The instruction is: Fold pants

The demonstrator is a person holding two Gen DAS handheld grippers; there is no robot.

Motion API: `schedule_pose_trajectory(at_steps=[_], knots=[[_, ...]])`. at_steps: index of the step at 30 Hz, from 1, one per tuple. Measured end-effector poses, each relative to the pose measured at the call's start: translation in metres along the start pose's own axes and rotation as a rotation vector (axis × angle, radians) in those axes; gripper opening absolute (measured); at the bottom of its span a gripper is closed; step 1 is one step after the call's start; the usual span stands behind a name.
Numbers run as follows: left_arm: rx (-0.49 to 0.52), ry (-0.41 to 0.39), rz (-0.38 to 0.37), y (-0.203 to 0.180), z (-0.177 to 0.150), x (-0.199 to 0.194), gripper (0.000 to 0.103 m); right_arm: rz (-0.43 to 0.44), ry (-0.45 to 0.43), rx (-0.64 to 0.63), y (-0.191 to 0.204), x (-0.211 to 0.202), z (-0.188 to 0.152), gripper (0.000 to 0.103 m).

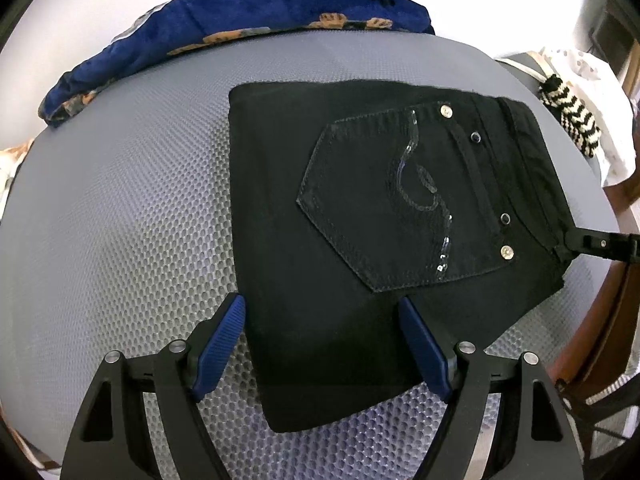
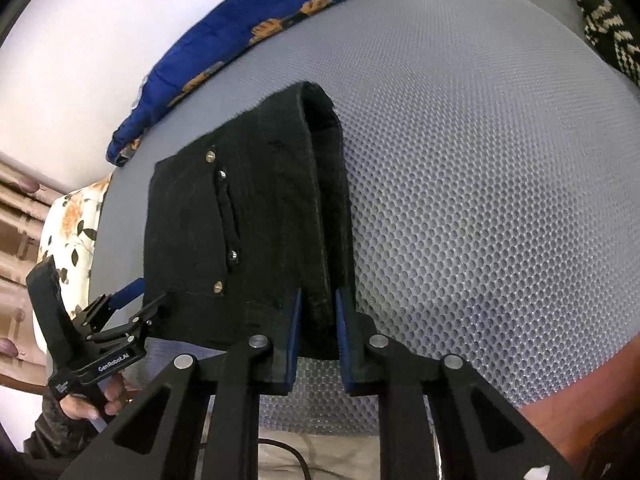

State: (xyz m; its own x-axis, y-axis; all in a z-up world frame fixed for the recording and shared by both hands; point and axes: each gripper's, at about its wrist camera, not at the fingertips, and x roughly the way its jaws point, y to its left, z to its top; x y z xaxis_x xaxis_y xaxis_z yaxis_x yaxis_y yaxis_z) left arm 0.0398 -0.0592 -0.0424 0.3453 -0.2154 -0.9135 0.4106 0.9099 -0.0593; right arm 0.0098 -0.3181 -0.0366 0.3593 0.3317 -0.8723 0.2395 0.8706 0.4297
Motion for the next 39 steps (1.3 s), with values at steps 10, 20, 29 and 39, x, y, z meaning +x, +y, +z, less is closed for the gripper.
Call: schedule_pose_trajectory(at_steps=[10, 20, 29, 39], knots=[[-0.092, 0.017, -0.102, 0.02, 0.002, 0.001, 0.082, 0.027, 0.026, 0.044, -0.012, 0.004, 0.009, 0.037], [-0.277, 0.039, -0.284, 0.064, 0.019, 0.001, 0.082, 0.245, 0.056, 0.078, -0.032, 0.011, 0.036, 0.046], [-0.404, 0.109, -0.444, 0.083, 0.026, 0.024, 0.082, 0.352, 0.117, 0.075, -0.046, 0.041, 0.057, 0.046], [-0.409, 0.126, -0.528, 0.092, 0.04, 0.032, 0.082, 0.447, 0.18, 0.066, -0.078, 0.045, 0.065, 0.045]])
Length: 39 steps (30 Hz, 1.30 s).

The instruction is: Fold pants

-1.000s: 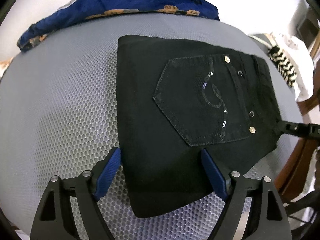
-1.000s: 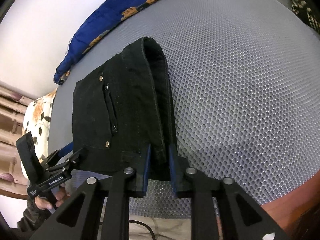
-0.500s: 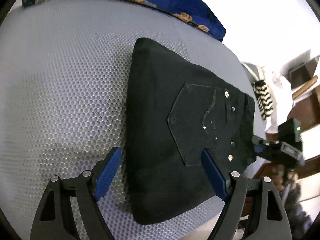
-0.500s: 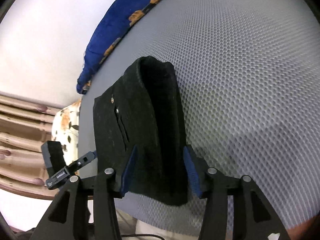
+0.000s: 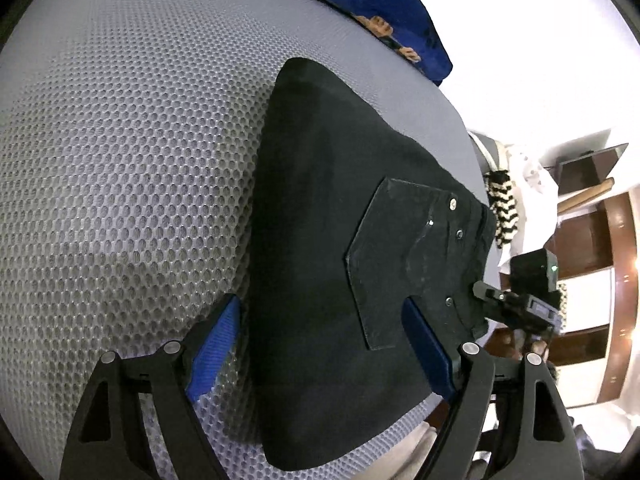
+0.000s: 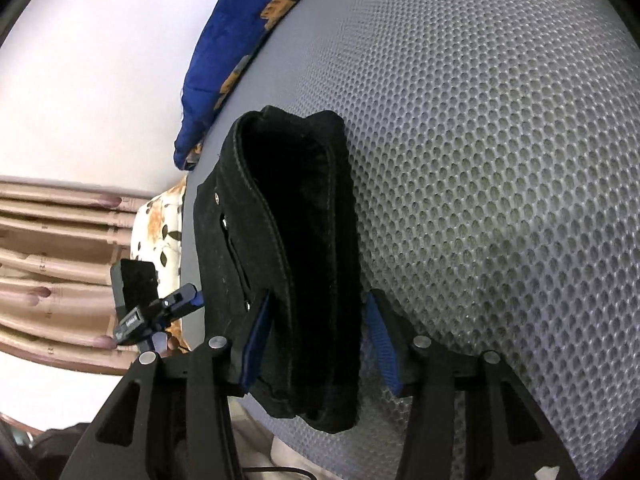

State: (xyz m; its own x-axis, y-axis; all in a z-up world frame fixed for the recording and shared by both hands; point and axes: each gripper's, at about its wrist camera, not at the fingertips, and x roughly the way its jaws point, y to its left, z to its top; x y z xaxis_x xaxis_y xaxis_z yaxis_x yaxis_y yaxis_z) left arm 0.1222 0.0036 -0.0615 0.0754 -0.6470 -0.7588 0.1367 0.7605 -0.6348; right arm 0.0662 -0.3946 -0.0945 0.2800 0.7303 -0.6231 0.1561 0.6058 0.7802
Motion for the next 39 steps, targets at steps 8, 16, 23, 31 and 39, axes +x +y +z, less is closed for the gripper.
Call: schedule_pose_trajectory(at_steps=[8, 16, 23, 31, 39], knots=[[0.025, -0.002, -0.04, -0.007, 0.009, 0.009, 0.082, 0.085, 0.026, -0.038, -0.004, 0.01, 0.014, 0.047], [0.067, -0.069, 0.064, -0.018, 0.009, 0.015, 0.048, 0.099, -0.009, -0.014, 0.003, 0.022, 0.018, 0.03], [0.12, -0.103, 0.108, -0.031, 0.007, -0.004, 0.021, -0.012, -0.07, -0.073, 0.047, 0.009, 0.006, 0.025], [0.168, -0.175, 0.161, -0.037, 0.028, -0.034, 0.019, -0.032, -0.064, -0.105, 0.089, 0.028, 0.031, 0.024], [0.139, -0.243, 0.236, -0.008, 0.087, -0.059, 0.019, -0.015, -0.049, -0.14, 0.125, 0.086, 0.096, 0.024]])
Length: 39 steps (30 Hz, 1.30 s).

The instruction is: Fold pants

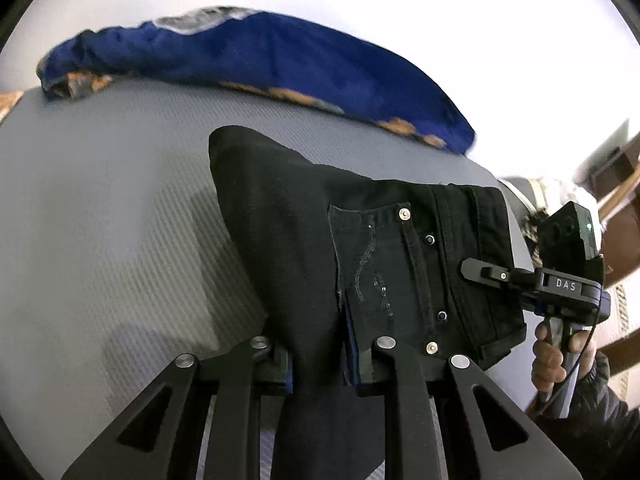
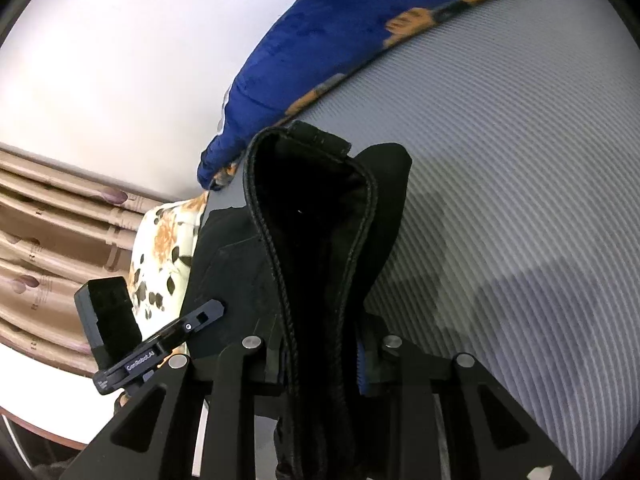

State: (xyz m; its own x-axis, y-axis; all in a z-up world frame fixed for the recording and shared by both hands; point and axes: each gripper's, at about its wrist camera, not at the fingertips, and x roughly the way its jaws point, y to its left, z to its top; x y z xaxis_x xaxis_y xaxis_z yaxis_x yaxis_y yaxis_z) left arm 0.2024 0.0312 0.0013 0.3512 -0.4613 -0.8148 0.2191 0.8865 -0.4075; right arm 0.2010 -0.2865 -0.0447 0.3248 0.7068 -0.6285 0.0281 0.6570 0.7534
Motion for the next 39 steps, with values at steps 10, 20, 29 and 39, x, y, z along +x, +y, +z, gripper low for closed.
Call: schedule_pose_trajectory(at_steps=[10, 20, 29, 39], knots=[[-0.017, -0.038, 0.036, 0.041, 0.067, 0.024, 0.019, 0.003, -0.016, -0.003, 0.01, 0.047, 0.067, 0.024], [-0.048, -0.036, 0.089, 0.083, 0.049, 0.072, 0.051, -0.176, -0.056, -0.106, -0.009, 0.067, 0.06, 0.038], [0.025, -0.071, 0.255, 0.06, 0.02, 0.056, 0.063, -0.302, -0.069, -0.178, 0.012, 0.05, 0.027, 0.05], [0.063, -0.157, 0.486, 0.023, -0.04, -0.005, 0.079, -0.514, -0.174, -0.377, 0.072, 0.018, -0.036, 0.064]])
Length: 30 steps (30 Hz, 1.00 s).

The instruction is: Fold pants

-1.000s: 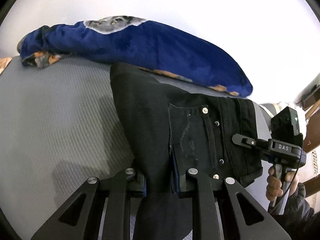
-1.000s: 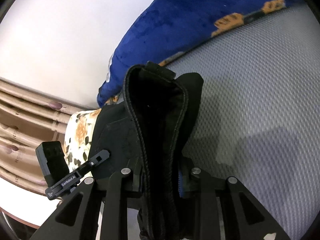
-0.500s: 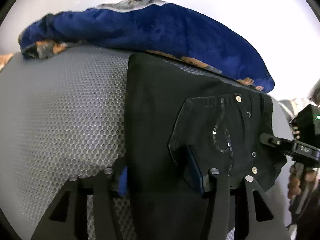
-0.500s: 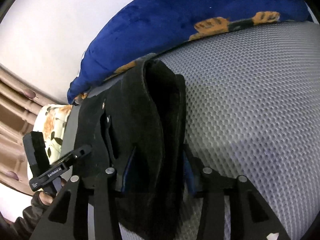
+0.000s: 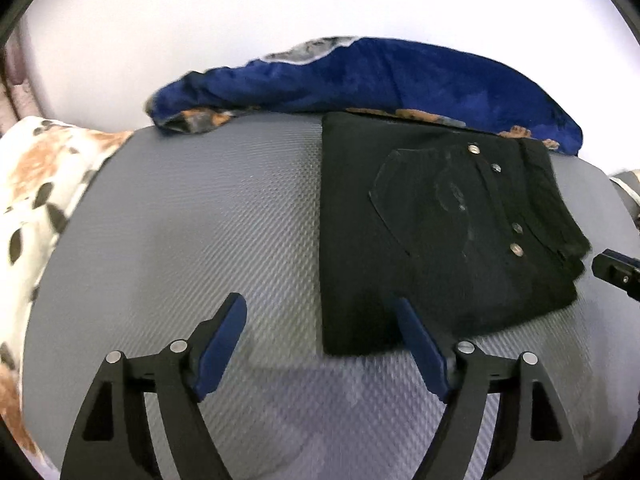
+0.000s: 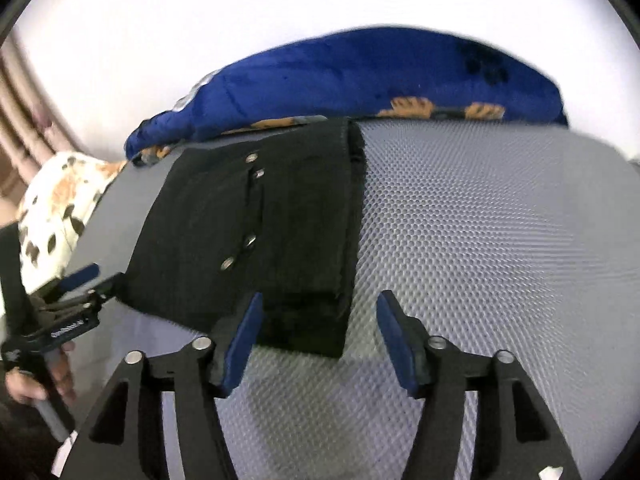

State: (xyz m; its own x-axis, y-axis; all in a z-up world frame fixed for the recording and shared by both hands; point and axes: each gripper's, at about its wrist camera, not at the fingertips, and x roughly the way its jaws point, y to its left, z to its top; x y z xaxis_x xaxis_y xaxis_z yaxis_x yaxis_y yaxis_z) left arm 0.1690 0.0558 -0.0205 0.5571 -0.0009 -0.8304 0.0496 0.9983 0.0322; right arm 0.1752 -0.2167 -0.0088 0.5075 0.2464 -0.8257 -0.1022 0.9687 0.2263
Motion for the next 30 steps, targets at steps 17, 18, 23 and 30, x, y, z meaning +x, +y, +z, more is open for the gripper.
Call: schedule_pose_trajectory(at_steps=[17, 18, 23, 30], knots=[[-0.004, -0.1, 0.092, -0.015, -0.056, -0.106, 0.089, -0.133, -0.171, -0.133, 0.076, -0.09, -0.058, 0.101], [-0.005, -0.103, 0.092, -0.015, -0.058, -0.109, 0.089, -0.132, -0.166, -0.129, 0.076, -0.091, -0.059, 0.101], [-0.018, -0.096, 0.096, -0.016, -0.07, -0.116, 0.089, -0.135, -0.145, -0.115, 0.073, -0.096, -0.071, 0.102], [0.008, -0.09, 0.082, -0.023, -0.086, -0.118, 0.089, -0.153, -0.112, -0.093, 0.066, -0.096, -0.09, 0.102]])
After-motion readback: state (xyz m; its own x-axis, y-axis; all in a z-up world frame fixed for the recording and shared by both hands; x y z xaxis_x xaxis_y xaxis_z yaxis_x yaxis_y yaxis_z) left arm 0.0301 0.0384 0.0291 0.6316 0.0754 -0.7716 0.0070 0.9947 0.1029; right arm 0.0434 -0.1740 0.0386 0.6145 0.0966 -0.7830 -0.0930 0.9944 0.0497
